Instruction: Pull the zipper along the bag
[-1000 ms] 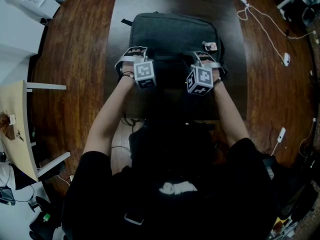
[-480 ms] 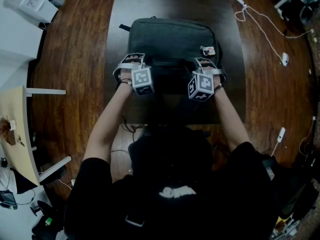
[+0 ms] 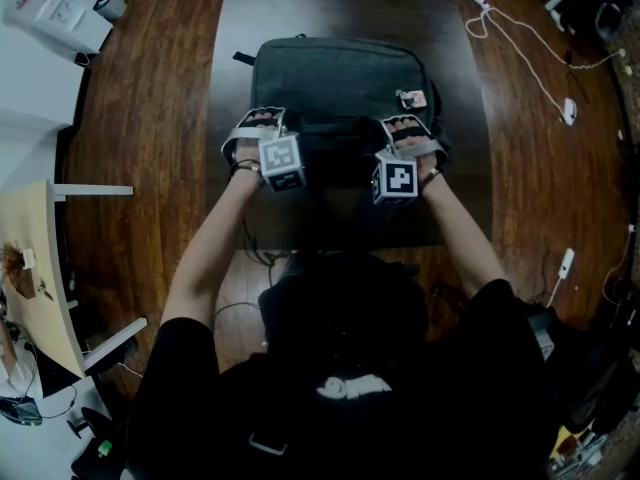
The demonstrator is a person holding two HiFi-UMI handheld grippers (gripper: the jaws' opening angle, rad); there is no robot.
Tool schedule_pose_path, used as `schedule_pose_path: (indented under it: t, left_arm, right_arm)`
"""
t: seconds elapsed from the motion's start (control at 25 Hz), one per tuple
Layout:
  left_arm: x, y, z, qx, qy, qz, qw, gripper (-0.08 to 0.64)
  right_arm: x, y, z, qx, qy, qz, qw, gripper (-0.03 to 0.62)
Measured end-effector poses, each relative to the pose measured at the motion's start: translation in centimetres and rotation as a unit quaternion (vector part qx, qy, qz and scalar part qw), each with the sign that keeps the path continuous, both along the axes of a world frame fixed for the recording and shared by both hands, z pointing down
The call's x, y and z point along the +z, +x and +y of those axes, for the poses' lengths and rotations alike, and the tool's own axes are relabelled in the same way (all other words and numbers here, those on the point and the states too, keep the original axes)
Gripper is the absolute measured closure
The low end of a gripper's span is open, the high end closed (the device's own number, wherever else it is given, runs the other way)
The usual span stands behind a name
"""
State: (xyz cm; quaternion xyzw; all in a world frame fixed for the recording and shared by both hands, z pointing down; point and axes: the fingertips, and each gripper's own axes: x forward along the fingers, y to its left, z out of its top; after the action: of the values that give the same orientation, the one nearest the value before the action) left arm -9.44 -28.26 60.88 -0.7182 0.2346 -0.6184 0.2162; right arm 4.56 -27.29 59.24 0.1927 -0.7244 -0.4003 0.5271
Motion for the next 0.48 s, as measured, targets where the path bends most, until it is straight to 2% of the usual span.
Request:
schedule_pose_path:
  t: [0.08,0.2,0.36,0.48]
  left_arm:
    - [-1.3,1.2,0.0,-0.016,0.001,0.033,0.9993,0.561]
    - [-2.4,4.1,-0.7,-0.001,0.026,0.05,0.9984,0.561]
    - [-1.5,6.0,-1.1,0.018,0.034,0.011,0.9992,0.56]
    - [-1.4,6.4,-1.0,0.018,0.036,0.013,0.9991,0.561]
  right_arm:
    - [-0.1,-0.1,0.1,-0.02,0.025,0.023,0.999,0.569]
    - [0.3,0.1,0.1,-0.032,0.047,0.048,0.997,0.569]
    - [0.5,0.4,0.0,-0.043,0.074,0.055,0.995,0.569]
    - [0.7,0.7,0.1,-0.045,0.073,0.042,0.995,0.569]
